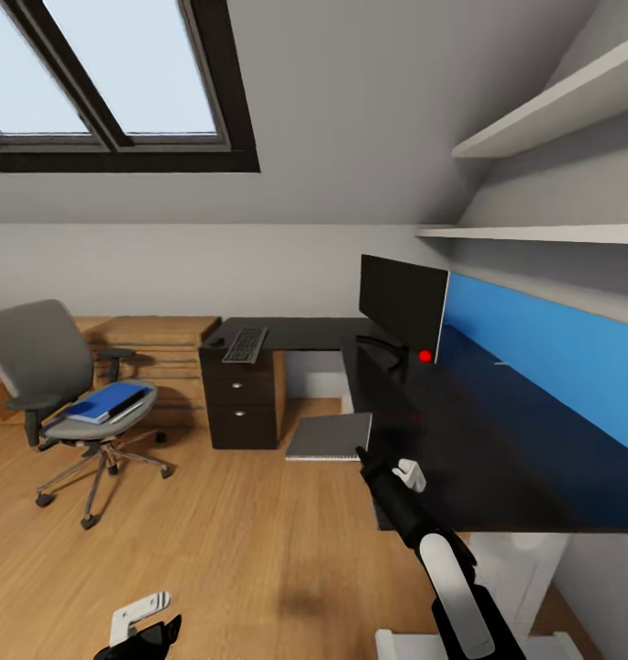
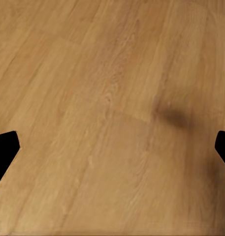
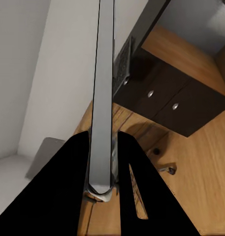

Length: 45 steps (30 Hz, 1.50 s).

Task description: In the bedroom, organize the workspace by keeping the computer under the desk, ensuring the monitor is on the desk, placing the keyboard on the desk next to the monitor, placing the mouse on the desk next to the keyboard, moving the folder from the swivel chair onto the desk next to the mouse, stacking the notebook on top of the folder with the pen on top of the notebook, and positioning the swivel chair next to the desk.

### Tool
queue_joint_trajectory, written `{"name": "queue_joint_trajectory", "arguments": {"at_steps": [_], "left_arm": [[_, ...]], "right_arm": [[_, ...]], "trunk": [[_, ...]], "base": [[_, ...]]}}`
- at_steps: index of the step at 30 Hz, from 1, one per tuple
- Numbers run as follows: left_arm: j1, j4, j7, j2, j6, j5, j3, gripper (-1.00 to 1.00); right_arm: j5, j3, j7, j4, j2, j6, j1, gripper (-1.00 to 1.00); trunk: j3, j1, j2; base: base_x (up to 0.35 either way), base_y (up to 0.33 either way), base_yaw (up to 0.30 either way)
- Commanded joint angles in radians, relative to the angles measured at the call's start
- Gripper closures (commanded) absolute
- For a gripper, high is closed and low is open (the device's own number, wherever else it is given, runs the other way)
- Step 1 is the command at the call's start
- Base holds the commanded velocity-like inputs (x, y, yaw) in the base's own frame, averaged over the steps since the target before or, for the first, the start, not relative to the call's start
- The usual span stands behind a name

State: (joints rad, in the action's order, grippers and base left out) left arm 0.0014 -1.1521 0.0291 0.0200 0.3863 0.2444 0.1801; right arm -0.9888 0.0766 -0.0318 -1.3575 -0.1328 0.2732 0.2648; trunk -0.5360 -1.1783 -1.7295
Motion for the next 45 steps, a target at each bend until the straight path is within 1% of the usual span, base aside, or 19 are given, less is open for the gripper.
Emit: {"name": "queue_joint_trajectory", "arguments": {"at_steps": [1, 2, 6, 7, 9, 13, 15, 16, 17, 19, 20, 30, 45], "left_arm": [[0.0, -0.001, 0.003, 0.0, 0.005, 0.01, 0.0, -1.0], [0.0, -0.001, 0.003, 0.0, 0.005, 0.01, 0.0, -1.0], [0.0, 0.001, 0.003, 0.0, 0.005, 0.011, -0.025, -1.0], [0.0, 0.009, 0.004, 0.001, 0.004, 0.011, -0.042, -1.0], [0.0, 0.013, 0.004, 0.001, 0.004, 0.01, -0.046, -1.0], [0.0, 0.016, 0.004, 0.001, 0.003, 0.01, -0.05, -1.0], [0.0, 0.016, 0.005, 0.001, 0.003, 0.01, -0.05, -1.0], [0.0, 0.017, 0.005, 0.001, 0.003, 0.01, -0.051, -1.0], [0.0, 0.017, 0.005, 0.001, 0.003, 0.01, -0.051, -1.0], [0.0, 0.018, 0.005, 0.001, 0.004, 0.01, -0.051, -1.0], [0.0, 0.034, 0.005, 0.001, 0.004, 0.01, -0.054, -1.0], [0.0, 0.038, 0.005, 0.001, 0.004, 0.01, -0.054, -1.0], [0.0, 0.058, 0.005, 0.001, 0.003, 0.01, -0.056, -1.0]], "right_arm": [[-0.008, -0.001, -0.004, -0.001, -0.001, 0.004, 0.001, 1.0], [-0.008, -0.001, -0.004, -0.001, -0.001, 0.004, 0.001, 1.0], [-0.008, -0.002, -0.005, 0.002, -0.001, 0.004, 0.001, 1.0], [-0.008, -0.002, -0.006, 0.003, -0.001, 0.003, 0.001, 1.0], [-0.008, -0.002, -0.007, 0.003, 0.0, 0.003, 0.001, 1.0], [-0.01, -0.002, -0.009, 0.004, 0.0, 0.004, 0.001, 1.0], [-0.021, -0.001, -0.011, 0.004, 0.0, 0.002, 0.001, 1.0], [-0.045, -0.001, -0.013, 0.003, -0.001, -0.002, 0.001, 1.0], [-0.047, -0.001, -0.013, 0.003, -0.001, -0.001, 0.001, 1.0], [-0.048, -0.001, -0.012, 0.003, -0.001, 0.0, 0.001, 1.0], [-0.05, -0.003, -0.012, 0.003, 0.001, 0.0, 0.001, 1.0], [-0.05, -0.003, -0.012, 0.003, 0.001, -0.002, 0.001, 1.0], [-0.05, -0.004, -0.013, 0.002, 0.002, -0.001, 0.001, 1.0]], "trunk": [[-0.001, 0.0, -0.001], [-0.001, 0.0, -0.001], [-0.001, 0.0, -0.001], [-0.001, 0.0, -0.001], [-0.001, 0.0, -0.001], [-0.001, 0.0, -0.001], [-0.001, 0.0, -0.001], [-0.001, 0.0, -0.001], [-0.001, 0.0, -0.001], [-0.001, 0.0, -0.001], [-0.001, 0.0, -0.001], [-0.001, 0.0, -0.001], [-0.001, 0.0, -0.001]], "base": [[0.0, 0.279, 0.127], [0.0, 0.294, 0.081], [0.0, 0.311, 0.033], [0.0, 0.321, 0.007], [0.015, 0.322, 0.005], [0.053, 0.323, 0.002], [0.078, 0.324, 0.001], [0.125, 0.323, 0.0], [0.138, 0.32, 0.0], [0.154, 0.315, 0.0], [0.279, 0.217, 0.0], [0.309, 0.165, 0.0], [0.319, 0.12, 0.0]]}}
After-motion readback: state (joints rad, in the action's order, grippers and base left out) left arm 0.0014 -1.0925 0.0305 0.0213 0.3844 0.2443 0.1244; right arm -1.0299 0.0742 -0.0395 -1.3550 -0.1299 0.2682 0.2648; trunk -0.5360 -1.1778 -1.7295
